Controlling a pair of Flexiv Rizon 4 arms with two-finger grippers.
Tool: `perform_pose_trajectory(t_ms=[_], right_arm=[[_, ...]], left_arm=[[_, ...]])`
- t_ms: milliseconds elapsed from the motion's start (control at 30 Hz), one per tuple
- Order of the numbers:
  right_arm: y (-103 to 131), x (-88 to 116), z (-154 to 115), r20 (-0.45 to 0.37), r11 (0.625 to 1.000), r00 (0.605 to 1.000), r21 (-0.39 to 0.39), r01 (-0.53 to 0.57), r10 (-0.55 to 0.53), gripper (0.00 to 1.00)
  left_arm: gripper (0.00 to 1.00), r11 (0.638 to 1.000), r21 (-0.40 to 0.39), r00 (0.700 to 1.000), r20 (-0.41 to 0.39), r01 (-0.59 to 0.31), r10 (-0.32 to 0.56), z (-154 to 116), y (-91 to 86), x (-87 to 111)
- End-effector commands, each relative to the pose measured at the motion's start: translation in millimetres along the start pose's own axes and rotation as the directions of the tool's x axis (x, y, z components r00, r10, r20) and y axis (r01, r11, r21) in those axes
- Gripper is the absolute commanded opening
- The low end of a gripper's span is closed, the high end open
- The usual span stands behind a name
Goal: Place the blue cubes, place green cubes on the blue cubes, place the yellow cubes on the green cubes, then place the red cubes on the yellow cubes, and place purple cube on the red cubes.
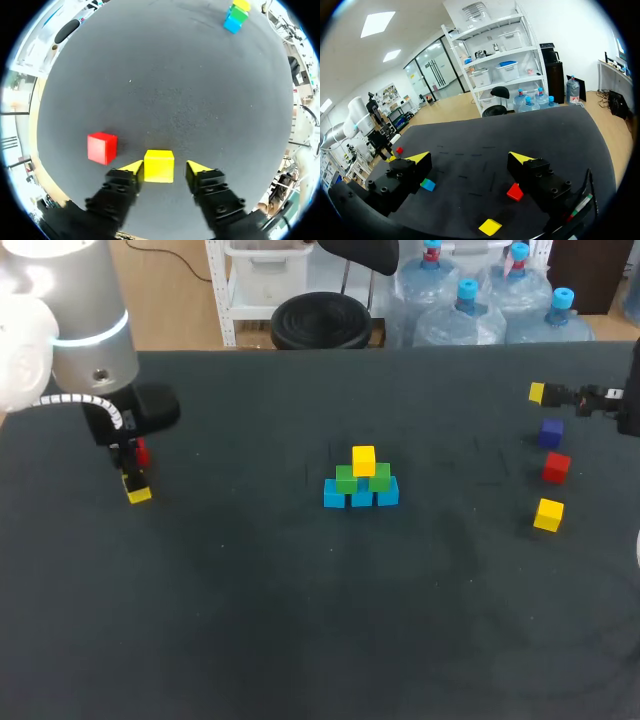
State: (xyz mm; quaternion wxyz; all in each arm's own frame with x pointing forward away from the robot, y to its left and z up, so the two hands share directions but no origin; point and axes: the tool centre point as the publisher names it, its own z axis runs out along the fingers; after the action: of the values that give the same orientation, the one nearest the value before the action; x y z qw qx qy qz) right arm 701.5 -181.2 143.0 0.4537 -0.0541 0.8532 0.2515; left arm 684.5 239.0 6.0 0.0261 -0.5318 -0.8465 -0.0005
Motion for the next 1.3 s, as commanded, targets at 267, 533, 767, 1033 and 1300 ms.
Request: perform_pose_trajectory(t_ms=[267, 533, 767, 1033, 1300], right_arm=[[-0.2, -0.5, -1.0, -0.002, 1.0, 1.0, -0.002, -0.001, 0.001, 1.0], [-0.2, -0.5, -1.0, -0.002, 1.0, 1.0, -0.002, -0.001, 0.001, 1.0], [-0.2, -0.5, -1.0, -0.002, 1.0, 1.0, -0.002, -0.001, 0.001, 1.0], [-0.2, -0.5, -1.0, -0.002, 1.0, 1.0, -0.002, -0.001, 0.001, 1.0], [-0.2, -0.5, -1.0, -0.002, 1.0, 1.0, -0.002, -0.001, 0.001, 1.0]], left_arm=[[0.0, 1.0, 0.004, 1.0, 0.002, -0.001, 0.001, -3.6, 0.6, -5.0], [0.0, 0.997, -0.009, 0.996, 0.032, -0.079, 0.079, -25.4, -13.4, -18.0], [0.0, 0.985, -0.023, 0.985, 0.034, -0.171, 0.172, -45.9, -26.9, -33.3], [0.0, 0.976, -0.026, 0.976, 0.015, -0.217, 0.217, -69.9, -38.2, -52.2], [0.0, 0.995, -0.031, 0.995, 0.034, -0.091, 0.092, -86.6, -26.0, -65.7]])
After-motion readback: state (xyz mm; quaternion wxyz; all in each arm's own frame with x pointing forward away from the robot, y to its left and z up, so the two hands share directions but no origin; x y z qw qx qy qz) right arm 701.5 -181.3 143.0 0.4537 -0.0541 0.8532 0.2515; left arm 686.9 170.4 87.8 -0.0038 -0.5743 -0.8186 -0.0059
